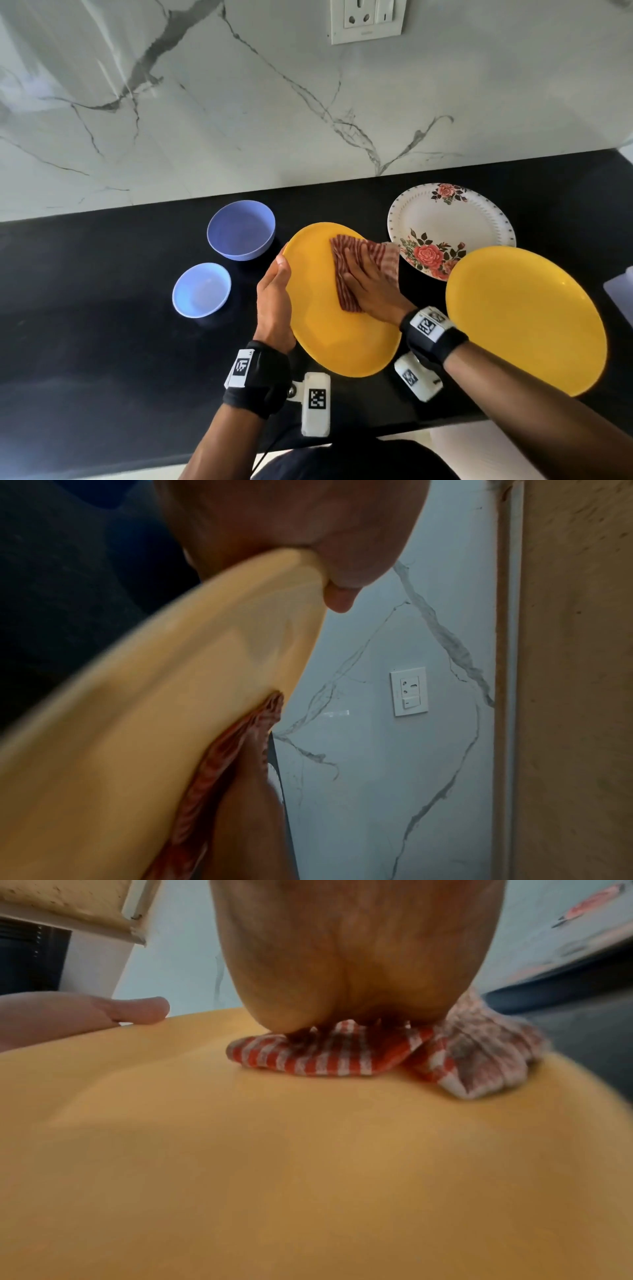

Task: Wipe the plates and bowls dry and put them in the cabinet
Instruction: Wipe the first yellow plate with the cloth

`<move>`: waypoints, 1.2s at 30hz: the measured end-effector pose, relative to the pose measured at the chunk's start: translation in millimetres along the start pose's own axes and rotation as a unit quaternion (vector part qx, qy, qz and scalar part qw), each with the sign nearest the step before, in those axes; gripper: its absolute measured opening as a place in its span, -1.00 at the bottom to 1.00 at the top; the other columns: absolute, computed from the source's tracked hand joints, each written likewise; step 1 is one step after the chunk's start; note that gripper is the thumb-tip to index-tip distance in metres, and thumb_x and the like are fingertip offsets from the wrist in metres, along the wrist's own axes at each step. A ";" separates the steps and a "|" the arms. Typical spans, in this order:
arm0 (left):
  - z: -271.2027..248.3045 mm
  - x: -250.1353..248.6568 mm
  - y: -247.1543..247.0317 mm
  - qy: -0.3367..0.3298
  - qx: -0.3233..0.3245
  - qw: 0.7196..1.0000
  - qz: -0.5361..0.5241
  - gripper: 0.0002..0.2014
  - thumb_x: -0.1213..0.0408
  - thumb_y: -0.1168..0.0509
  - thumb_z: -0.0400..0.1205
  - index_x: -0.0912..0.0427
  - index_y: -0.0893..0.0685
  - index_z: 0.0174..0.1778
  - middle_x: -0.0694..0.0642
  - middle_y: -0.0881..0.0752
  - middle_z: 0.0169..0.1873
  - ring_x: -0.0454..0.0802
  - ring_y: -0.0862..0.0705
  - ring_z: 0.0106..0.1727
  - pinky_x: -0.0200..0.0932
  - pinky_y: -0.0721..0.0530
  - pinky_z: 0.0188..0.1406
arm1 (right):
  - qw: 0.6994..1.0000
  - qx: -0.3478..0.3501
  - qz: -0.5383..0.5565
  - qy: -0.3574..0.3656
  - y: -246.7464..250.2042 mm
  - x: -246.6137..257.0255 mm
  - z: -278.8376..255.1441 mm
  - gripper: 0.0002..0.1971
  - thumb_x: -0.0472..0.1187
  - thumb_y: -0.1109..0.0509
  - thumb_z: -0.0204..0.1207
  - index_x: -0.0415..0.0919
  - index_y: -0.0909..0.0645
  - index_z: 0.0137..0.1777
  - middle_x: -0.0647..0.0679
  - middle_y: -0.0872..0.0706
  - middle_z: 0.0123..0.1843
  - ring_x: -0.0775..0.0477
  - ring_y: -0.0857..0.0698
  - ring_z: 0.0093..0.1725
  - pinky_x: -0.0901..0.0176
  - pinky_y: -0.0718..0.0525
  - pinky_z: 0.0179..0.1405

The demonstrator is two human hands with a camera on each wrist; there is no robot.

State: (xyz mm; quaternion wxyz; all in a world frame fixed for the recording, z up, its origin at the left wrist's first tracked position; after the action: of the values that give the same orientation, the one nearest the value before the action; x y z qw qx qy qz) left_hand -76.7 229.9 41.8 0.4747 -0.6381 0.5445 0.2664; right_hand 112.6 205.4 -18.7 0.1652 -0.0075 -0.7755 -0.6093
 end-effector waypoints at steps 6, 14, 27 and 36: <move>-3.7 -10.5 -5.0 -0.011 0.005 1.000 0.015 -0.57 -0.09 -0.09 0.88 0.00 -0.73 0.47 0.07 -0.84 0.29 0.11 -0.78 0.38 0.25 -0.66 0.49 | 0.996 -0.043 -0.048 0.057 35.4 52.5 32.5 -0.41 -0.04 0.27 0.85 -0.35 -0.13 0.75 -0.33 0.11 0.81 -0.49 0.26 0.76 -0.20 0.50 0.66; 1.0 1.7 12.4 0.066 0.016 0.993 -0.092 -0.03 -0.66 -0.11 0.52 0.06 -0.67 0.55 0.32 -0.72 0.44 0.36 -0.68 0.49 0.42 -0.48 0.61 | 0.959 -0.131 -0.064 0.241 27.8 126.4 -4.0 -0.57 -0.15 -0.10 0.84 -0.31 -0.45 0.61 -0.27 -0.23 0.76 -0.19 0.19 0.81 -0.12 0.36 0.76; 0.1 6.0 18.4 0.033 -0.014 0.995 -0.096 -0.67 0.17 -0.17 0.88 -0.05 -0.66 0.54 0.16 -0.76 0.41 0.32 -0.75 0.39 0.47 -0.68 0.39 | 0.966 0.025 0.111 0.231 -10.7 87.5 -55.8 -0.47 -0.07 -0.03 0.84 0.04 -0.08 0.79 0.11 0.04 0.83 0.06 0.22 0.80 -0.09 0.24 0.78; 4.8 -8.4 23.9 -0.012 0.003 0.998 -0.060 -0.62 0.13 -0.20 0.87 0.02 -0.62 0.61 0.11 -0.75 0.44 0.23 -0.71 0.47 0.45 -0.60 0.51 | 0.985 0.094 0.139 0.030 -32.1 10.9 -90.8 -0.42 0.35 0.22 0.69 0.31 0.05 0.70 0.26 0.22 0.78 0.24 0.35 0.74 0.11 0.32 0.76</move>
State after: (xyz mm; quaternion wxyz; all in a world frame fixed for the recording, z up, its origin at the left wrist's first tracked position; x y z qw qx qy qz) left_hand -100.8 239.0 39.5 0.4980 -0.6652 0.5001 0.2436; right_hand 118.0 109.0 -27.6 0.2711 -0.0813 -0.8157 -0.5045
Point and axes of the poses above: each hand's wrist, its own z-axis towards the middle knuckle, its own y-axis out of the back of the hand, x = y × z, the point moved 5 cm from there along z, towards the middle knuckle
